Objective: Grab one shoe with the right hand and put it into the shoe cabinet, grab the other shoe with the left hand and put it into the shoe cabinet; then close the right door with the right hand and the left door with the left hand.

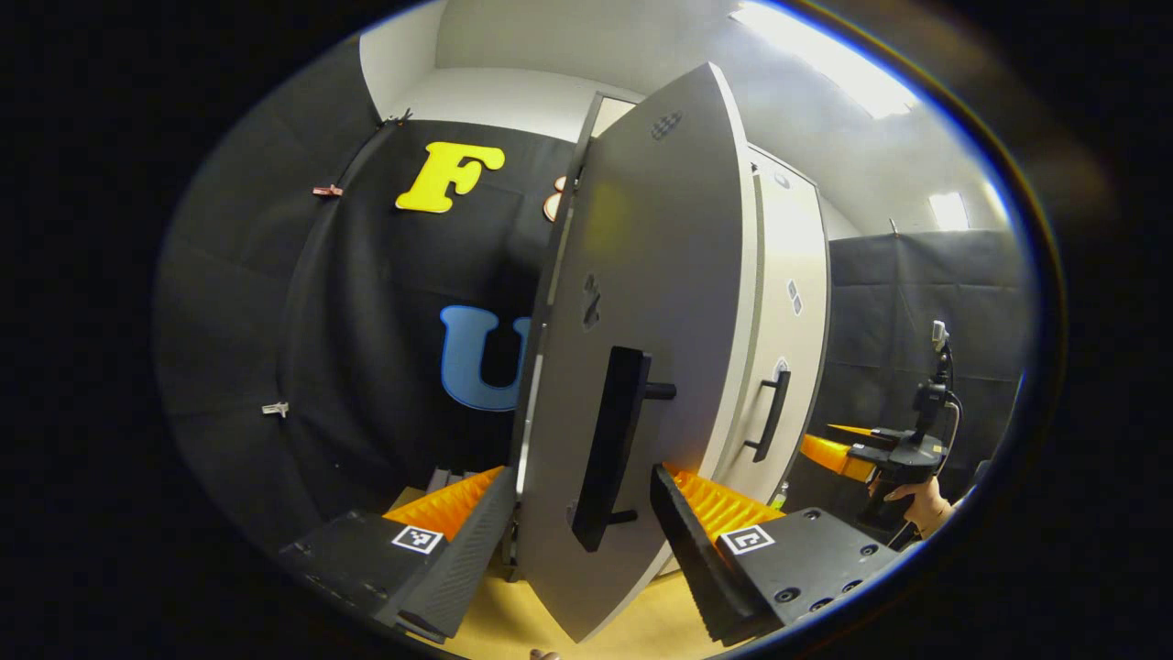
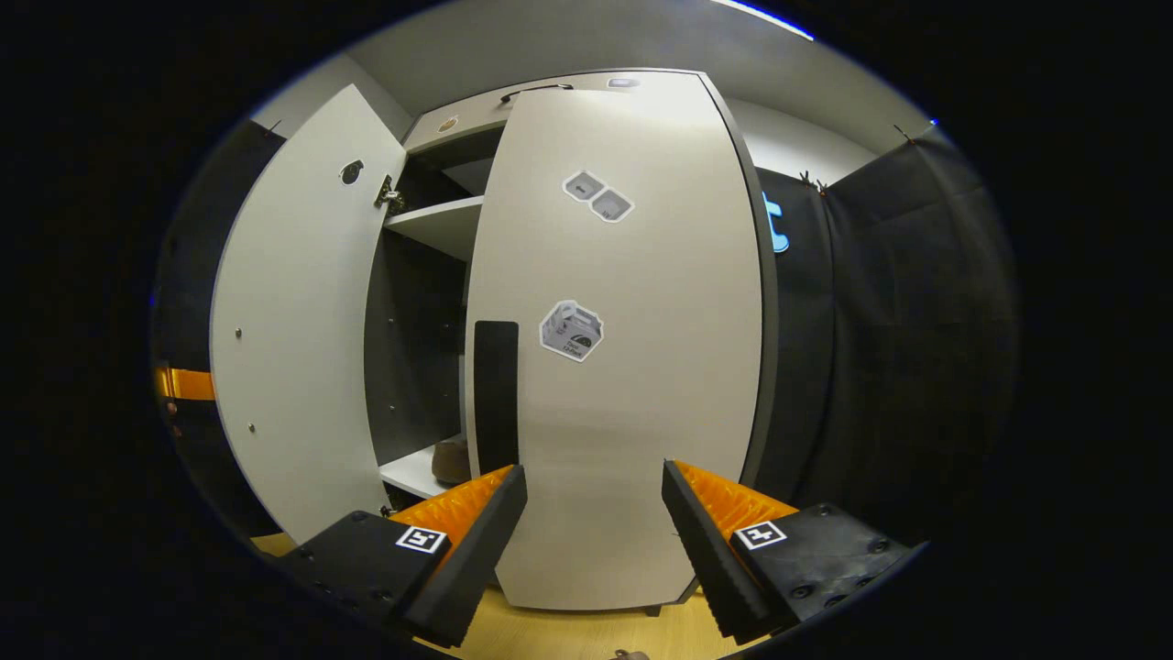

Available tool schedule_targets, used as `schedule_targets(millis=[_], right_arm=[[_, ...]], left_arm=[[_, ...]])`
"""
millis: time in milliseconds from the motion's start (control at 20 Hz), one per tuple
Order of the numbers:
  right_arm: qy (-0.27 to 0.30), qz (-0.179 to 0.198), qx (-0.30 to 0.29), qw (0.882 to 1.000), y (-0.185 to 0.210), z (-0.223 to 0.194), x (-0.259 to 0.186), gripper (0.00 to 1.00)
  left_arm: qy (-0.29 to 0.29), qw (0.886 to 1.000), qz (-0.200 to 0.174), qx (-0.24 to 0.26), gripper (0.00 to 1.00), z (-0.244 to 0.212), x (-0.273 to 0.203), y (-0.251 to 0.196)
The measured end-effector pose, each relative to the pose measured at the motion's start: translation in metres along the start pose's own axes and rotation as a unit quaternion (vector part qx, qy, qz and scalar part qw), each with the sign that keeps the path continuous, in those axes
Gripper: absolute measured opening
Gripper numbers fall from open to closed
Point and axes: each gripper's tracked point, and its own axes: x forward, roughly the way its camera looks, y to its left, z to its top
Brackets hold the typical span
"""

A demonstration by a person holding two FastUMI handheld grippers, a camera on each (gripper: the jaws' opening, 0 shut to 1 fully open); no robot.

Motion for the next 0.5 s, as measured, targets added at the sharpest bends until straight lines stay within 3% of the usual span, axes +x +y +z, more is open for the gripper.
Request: schedule_targets(millis=[150, 350, 500], right_arm=[[0.0, 0.001, -0.002, 1.0, -0.012, 0.001, -0.001, 0.98], [0.0, -0.002, -0.001, 1.0, -0.034, 0.001, -0.003, 0.98], [0.005, -0.004, 0.001, 1.0, -0.049, -0.003, -0.006, 0.98]], left_arm=[[-0.005, 1.0, -0.007, 0.006, 0.94, -0.002, 0.013, -0.017], [-0.006, 0.999, -0.025, -0.029, 0.94, -0.009, 0.038, -0.04], [-0.002, 0.999, -0.033, -0.007, 0.94, -0.015, 0.064, -0.063]])
